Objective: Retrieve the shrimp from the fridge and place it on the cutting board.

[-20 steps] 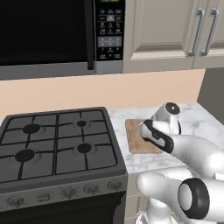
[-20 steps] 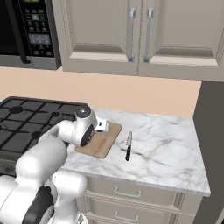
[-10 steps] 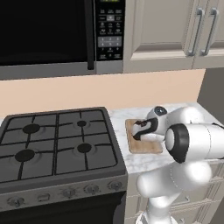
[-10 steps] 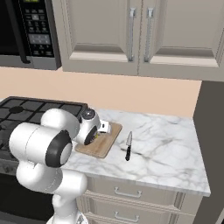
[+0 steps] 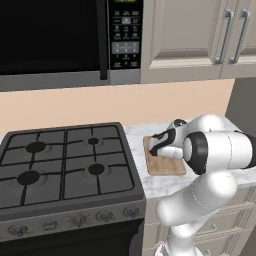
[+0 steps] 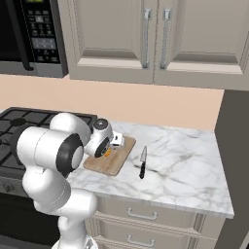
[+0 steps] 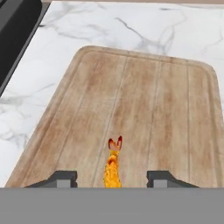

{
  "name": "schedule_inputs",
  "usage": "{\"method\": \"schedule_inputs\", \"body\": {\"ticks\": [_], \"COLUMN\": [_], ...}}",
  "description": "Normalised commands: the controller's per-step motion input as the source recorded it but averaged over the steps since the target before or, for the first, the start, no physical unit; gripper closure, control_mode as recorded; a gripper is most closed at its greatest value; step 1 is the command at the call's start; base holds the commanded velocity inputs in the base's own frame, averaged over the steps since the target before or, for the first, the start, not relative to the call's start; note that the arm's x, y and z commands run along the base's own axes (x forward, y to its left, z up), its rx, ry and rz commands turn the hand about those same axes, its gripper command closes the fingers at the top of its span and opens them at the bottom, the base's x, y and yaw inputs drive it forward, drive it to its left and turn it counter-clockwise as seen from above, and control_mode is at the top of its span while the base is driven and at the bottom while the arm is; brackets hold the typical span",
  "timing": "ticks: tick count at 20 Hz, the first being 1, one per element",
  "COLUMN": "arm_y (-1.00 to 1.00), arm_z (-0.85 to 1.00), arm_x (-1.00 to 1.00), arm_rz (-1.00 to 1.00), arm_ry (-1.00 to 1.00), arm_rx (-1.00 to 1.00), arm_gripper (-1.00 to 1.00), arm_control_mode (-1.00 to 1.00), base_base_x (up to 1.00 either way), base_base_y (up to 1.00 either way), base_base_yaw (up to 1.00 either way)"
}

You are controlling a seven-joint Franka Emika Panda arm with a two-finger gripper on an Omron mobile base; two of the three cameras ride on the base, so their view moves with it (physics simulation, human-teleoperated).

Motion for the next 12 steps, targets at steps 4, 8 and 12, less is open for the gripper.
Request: {"method": "schedule_inputs", "body": {"ticks": [4, 8, 12], "arm_y": [0.00, 0.00, 0.00], "arm_z": [0.00, 0.03, 0.31], "arm_x": [0.00, -0.14, -0.46], "arm_rz": [0.00, 0.00, 0.00], "arm_ry": [0.00, -0.05, -0.13], "arm_rx": [0.00, 0.00, 0.00], "arm_gripper": [-1.00, -1.00, -1.00], "arm_control_mode": [-1.00, -1.00, -1.00], "base_base_x": [0.00, 0.00, 0.00], "base_base_y": [0.00, 0.00, 0.00], "base_base_yaw": [0.00, 0.00, 0.00]}}
